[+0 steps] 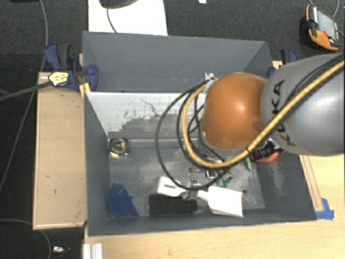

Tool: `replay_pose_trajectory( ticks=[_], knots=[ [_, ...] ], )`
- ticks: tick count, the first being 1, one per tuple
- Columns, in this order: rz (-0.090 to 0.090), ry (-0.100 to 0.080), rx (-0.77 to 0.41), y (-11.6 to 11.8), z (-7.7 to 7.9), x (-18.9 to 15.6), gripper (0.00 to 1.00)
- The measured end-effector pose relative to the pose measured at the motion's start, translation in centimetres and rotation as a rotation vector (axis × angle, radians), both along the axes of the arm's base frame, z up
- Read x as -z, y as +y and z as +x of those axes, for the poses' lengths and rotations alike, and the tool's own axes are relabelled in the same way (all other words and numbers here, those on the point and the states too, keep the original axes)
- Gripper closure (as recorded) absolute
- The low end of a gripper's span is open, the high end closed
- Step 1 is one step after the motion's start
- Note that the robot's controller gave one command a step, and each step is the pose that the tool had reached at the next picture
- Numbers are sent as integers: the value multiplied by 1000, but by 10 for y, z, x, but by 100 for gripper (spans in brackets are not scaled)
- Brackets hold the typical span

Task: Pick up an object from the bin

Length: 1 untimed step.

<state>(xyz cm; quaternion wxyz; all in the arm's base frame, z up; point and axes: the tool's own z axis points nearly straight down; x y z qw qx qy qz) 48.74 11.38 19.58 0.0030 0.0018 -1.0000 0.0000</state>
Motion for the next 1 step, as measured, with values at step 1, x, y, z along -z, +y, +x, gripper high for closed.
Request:
replay_pose_trajectory(
  ticks=[1],
  knots=[
    [1, -8, 6, -1, 2, -4, 0]
  ],
)
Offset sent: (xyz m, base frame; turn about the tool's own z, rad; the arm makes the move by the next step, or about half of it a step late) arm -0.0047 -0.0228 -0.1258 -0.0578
